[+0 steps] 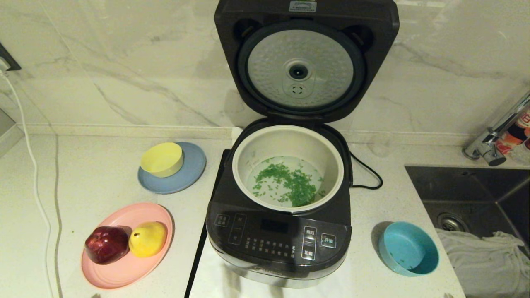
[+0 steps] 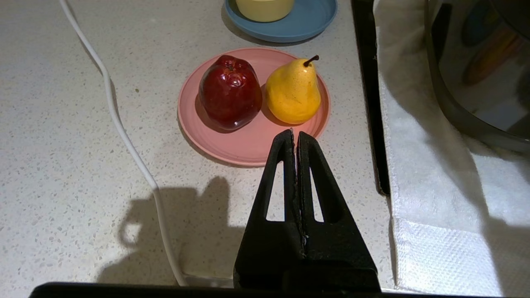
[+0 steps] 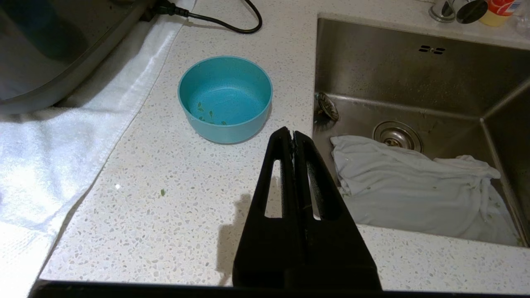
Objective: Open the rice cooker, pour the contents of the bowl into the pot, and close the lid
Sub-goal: Close the rice cooker
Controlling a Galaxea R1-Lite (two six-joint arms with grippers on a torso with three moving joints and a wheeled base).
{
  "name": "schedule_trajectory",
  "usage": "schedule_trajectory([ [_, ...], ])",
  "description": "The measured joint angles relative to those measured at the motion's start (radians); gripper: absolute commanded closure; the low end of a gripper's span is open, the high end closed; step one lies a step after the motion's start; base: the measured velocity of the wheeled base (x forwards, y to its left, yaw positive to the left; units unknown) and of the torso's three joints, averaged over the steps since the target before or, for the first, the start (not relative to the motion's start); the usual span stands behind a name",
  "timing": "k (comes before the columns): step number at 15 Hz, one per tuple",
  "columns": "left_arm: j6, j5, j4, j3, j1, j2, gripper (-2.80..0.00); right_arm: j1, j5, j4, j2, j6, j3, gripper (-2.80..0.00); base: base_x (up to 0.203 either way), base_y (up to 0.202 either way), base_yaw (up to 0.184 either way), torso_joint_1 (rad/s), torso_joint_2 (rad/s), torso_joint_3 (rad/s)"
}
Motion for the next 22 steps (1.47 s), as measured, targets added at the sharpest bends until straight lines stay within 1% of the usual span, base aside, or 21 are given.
schedule_trajectory([
  [5, 0.007, 0.003, -0.008, 0.001, 0.000, 0.000, 0.00, 0.000, 0.000, 0.000, 0.000, 0.000, 0.000, 0.00, 0.000, 0.000, 0.000, 0.000, 0.00, 0.000],
  [7, 0.004, 0.010, -0.061, -0.002, 0.000, 0.000, 0.00, 0.000, 0.000, 0.000, 0.000, 0.000, 0.000, 0.00, 0.000, 0.000, 0.000, 0.000, 0.00, 0.000],
  [8, 0.005, 0.022, -0.074, -0.033, 0.000, 0.000, 0.00, 0.000, 0.000, 0.000, 0.000, 0.000, 0.000, 0.00, 0.000, 0.000, 0.000, 0.000, 0.00, 0.000],
  [9, 0.007, 0.031, -0.063, -0.090, 0.000, 0.001, 0.00, 0.000, 0.000, 0.000, 0.000, 0.000, 0.000, 0.00, 0.000, 0.000, 0.000, 0.000, 0.00, 0.000],
  [12, 0.011, 0.044, 0.027, -0.371, 0.000, 0.044, 0.00, 0.000, 0.000, 0.000, 0.000, 0.000, 0.000, 0.00, 0.000, 0.000, 0.000, 0.000, 0.00, 0.000],
  [14, 0.010, 0.047, 0.063, -0.524, 0.000, 0.139, 0.00, 0.000, 0.000, 0.000, 0.000, 0.000, 0.000, 0.00, 0.000, 0.000, 0.000, 0.000, 0.00, 0.000],
  [16, 0.005, 0.048, 0.075, -0.642, 0.000, 0.256, 0.00, 0.000, 0.000, 0.000, 0.000, 0.000, 0.000, 0.00, 0.000, 0.000, 0.000, 0.000, 0.00, 0.000],
  [18, 0.007, 0.050, 0.063, -0.690, 0.001, 0.331, 0.00, 0.000, 0.000, 0.000, 0.000, 0.000, 0.000, 0.00, 0.000, 0.000, 0.000, 0.000, 0.00, 0.000],
  [22, 0.011, 0.050, 0.062, -0.664, 0.001, 0.373, 0.00, 0.000, 0.000, 0.000, 0.000, 0.000, 0.000, 0.00, 0.000, 0.000, 0.000, 0.000, 0.00, 0.000],
])
